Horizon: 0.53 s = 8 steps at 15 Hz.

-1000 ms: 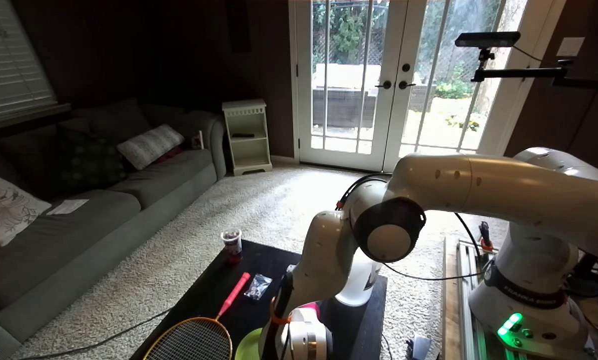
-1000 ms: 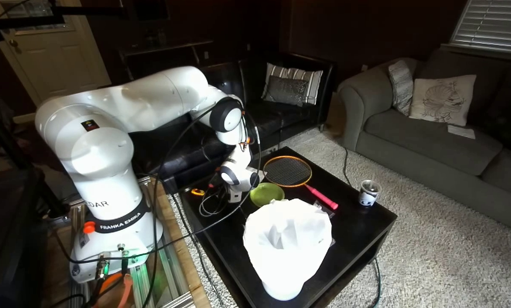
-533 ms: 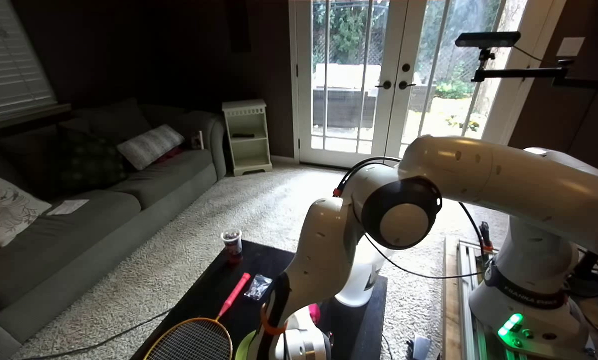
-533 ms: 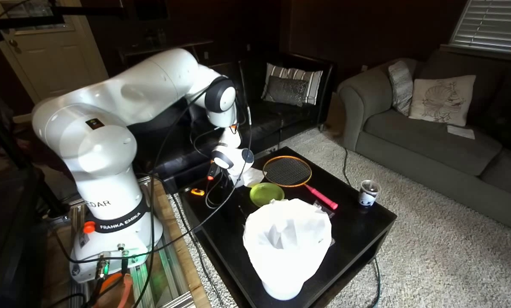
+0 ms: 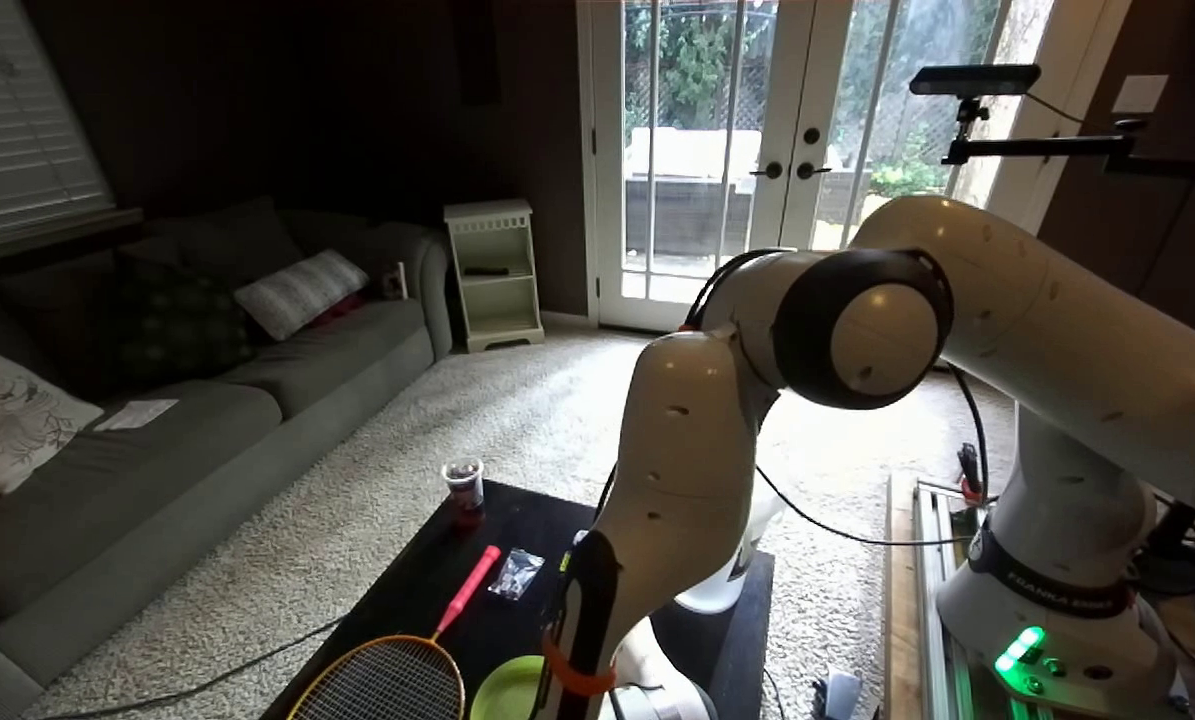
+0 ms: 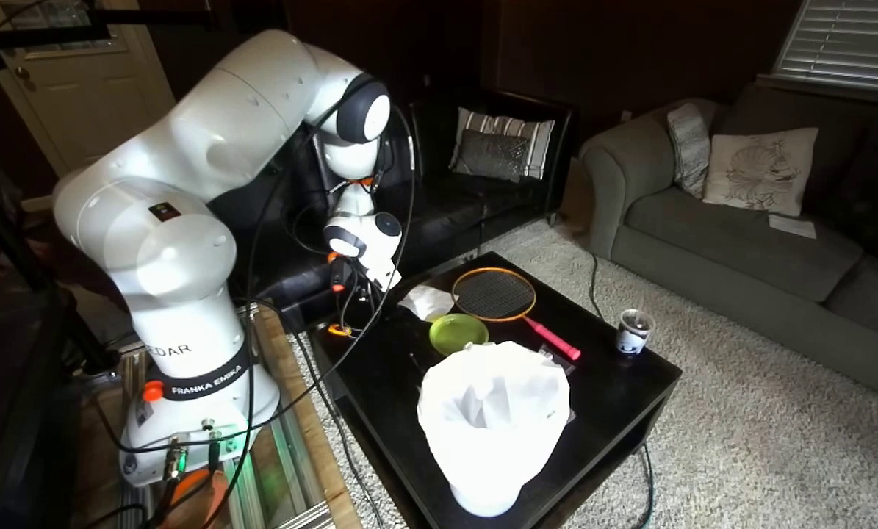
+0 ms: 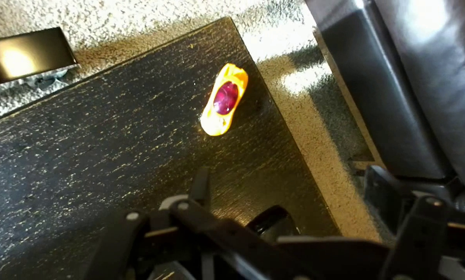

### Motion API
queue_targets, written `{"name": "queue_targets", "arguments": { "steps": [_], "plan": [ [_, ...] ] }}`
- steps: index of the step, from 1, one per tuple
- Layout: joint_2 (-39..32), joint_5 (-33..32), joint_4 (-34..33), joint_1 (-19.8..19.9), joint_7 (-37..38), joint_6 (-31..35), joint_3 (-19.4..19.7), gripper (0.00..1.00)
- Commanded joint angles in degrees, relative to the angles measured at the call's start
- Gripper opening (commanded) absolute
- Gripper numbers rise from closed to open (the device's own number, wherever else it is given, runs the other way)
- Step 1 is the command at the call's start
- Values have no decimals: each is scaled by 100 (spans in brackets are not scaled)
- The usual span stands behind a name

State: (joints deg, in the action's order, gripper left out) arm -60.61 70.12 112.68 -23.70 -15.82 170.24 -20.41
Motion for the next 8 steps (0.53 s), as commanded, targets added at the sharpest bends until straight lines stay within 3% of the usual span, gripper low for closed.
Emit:
{"name": "queue_targets", "arguments": {
  "steps": [1,5,8],
  "plan": [
    [570,535,698,190,-811,840,-691,100],
    [684,778,892,343,-1470,1579,-1501,100],
    [636,620,1011,350,-1702,1897,-1849,100]
  ]
}}
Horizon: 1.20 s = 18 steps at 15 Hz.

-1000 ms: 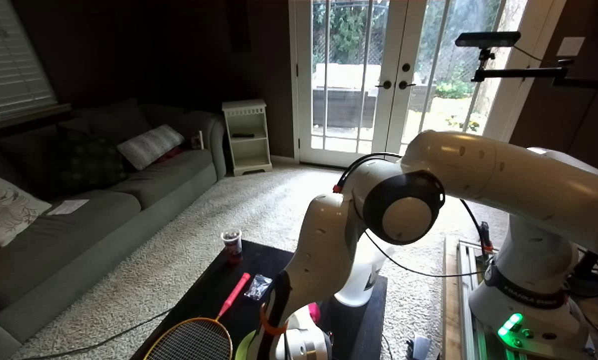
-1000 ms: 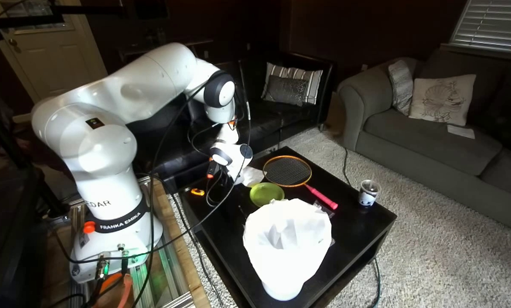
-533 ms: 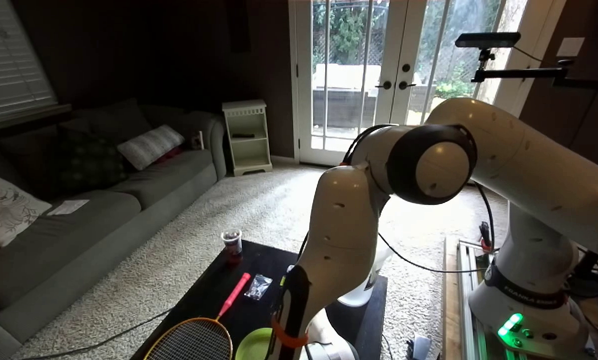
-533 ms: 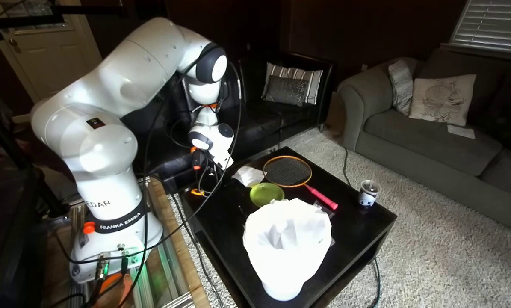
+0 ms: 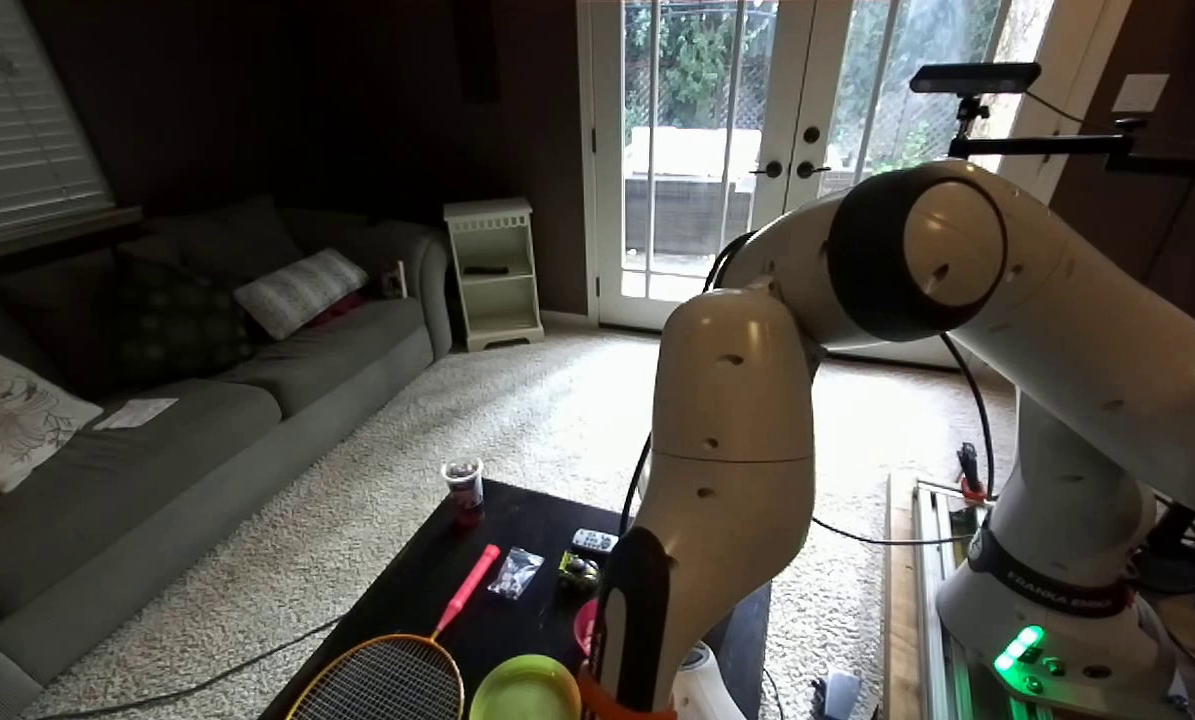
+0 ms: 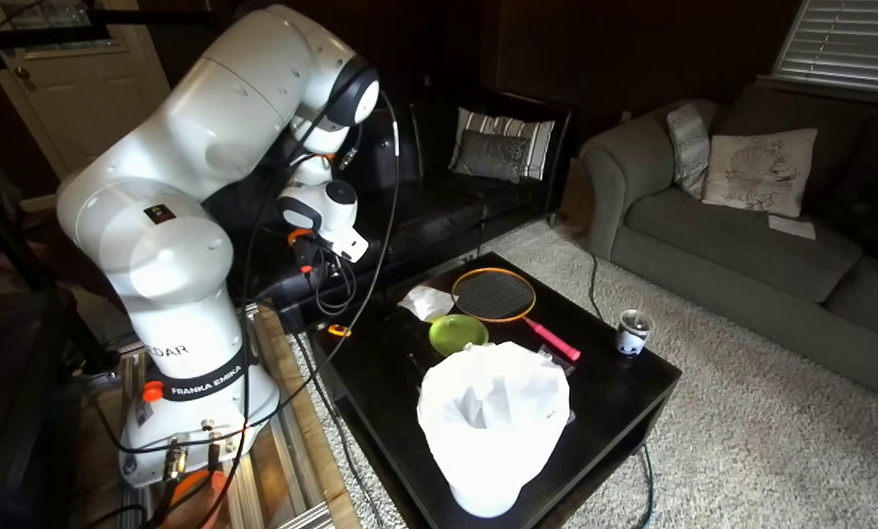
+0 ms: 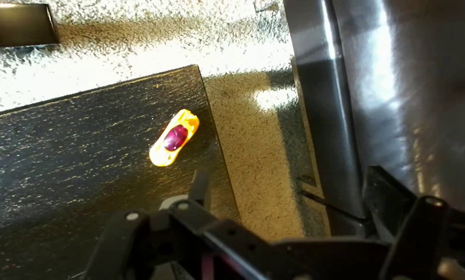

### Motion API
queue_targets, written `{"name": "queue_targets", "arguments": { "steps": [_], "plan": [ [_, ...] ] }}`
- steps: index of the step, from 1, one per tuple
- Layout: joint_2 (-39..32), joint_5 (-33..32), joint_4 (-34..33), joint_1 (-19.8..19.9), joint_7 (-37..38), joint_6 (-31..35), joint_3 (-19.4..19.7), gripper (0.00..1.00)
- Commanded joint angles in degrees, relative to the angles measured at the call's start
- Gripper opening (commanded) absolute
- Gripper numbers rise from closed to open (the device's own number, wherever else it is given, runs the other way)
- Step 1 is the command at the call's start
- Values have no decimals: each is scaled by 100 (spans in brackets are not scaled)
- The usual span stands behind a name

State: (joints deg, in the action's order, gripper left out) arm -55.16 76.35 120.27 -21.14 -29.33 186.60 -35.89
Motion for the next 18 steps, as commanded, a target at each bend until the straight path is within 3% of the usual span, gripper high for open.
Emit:
{"name": "queue_targets", "arguments": {
  "steps": [1,9,10,18],
  "plan": [
    [62,-18,280,106,-420,357,-406,100],
    [-216,-602,365,-190,-406,1935,-674,100],
    [409,-980,606,-764,622,1052,66,100],
    [359,-1034,608,-812,583,1199,76,100]
  ]
}}
